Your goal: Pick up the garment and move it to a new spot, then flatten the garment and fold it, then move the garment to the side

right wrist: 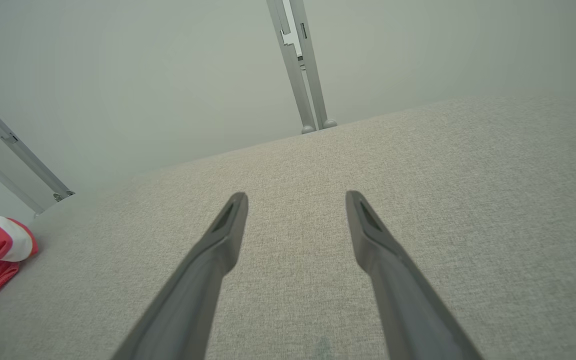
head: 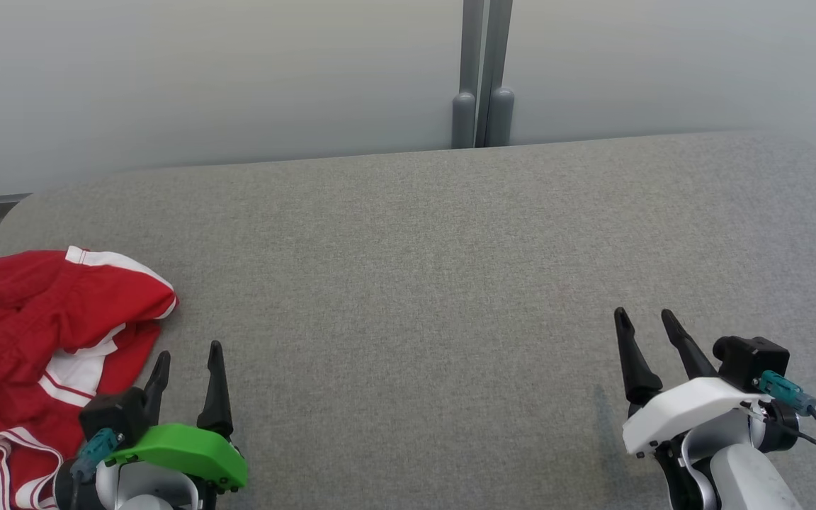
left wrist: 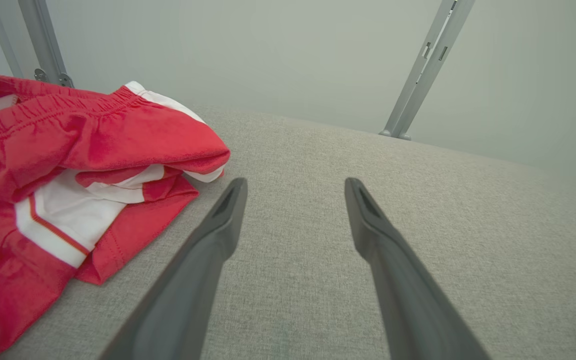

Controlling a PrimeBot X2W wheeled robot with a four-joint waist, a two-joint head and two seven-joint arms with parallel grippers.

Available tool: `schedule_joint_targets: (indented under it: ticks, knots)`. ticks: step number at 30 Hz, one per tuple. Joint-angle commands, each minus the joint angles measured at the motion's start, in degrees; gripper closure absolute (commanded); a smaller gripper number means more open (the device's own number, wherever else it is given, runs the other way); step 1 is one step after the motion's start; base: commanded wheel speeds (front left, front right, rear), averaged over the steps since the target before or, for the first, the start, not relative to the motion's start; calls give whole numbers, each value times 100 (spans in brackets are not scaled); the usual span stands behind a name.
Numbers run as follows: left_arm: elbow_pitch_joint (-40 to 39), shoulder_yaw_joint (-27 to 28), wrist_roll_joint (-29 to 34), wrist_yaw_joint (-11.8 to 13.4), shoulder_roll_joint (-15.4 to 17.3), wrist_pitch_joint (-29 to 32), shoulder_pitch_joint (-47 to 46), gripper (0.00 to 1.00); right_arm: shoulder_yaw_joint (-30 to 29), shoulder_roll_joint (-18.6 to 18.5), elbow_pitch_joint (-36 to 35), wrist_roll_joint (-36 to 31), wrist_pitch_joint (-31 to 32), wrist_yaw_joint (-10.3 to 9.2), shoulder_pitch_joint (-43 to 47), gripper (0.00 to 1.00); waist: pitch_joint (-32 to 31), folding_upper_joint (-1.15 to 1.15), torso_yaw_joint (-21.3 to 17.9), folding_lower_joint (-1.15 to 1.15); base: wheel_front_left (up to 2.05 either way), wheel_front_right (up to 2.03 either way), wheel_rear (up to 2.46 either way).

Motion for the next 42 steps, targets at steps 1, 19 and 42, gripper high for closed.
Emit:
schedule_joint_targets:
  ticks: [1, 19, 42]
  knots:
    - [-14, -15, 166, 33, 12, -74, -100, 0, 15, -33, 0, -190, -63, 1, -113, 0, 0, 0, 3, 0, 0, 0, 0]
    - [-22, -34, 676, 53, 3, -322, -82, 0, 110, -42, 118, -847, -227, 2, -191, 0, -14, 0, -6, 0, 0, 0, 0]
    - [58, 14, 564, 21, -62, -422, -63, 0, 187, -44, 224, -1099, -255, 1, -210, 0, -27, 0, 8, 0, 0, 0, 0]
